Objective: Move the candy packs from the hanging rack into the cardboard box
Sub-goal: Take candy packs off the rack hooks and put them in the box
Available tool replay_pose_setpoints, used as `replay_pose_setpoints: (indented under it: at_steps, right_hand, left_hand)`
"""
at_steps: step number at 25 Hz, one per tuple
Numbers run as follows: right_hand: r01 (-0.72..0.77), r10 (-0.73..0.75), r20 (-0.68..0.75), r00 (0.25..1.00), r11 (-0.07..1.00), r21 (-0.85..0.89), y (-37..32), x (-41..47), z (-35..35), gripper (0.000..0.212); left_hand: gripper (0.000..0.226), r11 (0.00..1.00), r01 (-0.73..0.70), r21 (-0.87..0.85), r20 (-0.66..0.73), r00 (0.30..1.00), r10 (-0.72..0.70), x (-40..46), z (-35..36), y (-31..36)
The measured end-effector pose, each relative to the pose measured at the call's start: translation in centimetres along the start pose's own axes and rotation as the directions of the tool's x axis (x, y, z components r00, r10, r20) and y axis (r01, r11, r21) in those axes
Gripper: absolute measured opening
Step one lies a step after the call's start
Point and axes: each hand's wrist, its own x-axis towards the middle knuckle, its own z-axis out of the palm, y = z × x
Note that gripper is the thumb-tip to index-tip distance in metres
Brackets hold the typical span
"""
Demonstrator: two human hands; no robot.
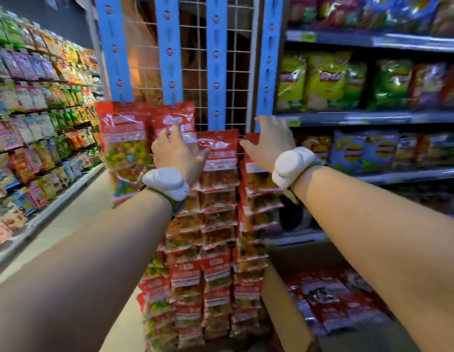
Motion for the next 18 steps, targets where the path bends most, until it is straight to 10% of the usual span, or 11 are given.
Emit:
replay_pose_setpoints:
  at_steps: [18]
  right_hand:
    - [-0.456,0.521,0.303,0.798,0.85,-0.263,34.0,-17.9,-2.8,0.073]
  left_hand:
    - [0.085,0.982,-0.145,-0.121,0.617,0.764,0.189,-20.6,25.0,20.1]
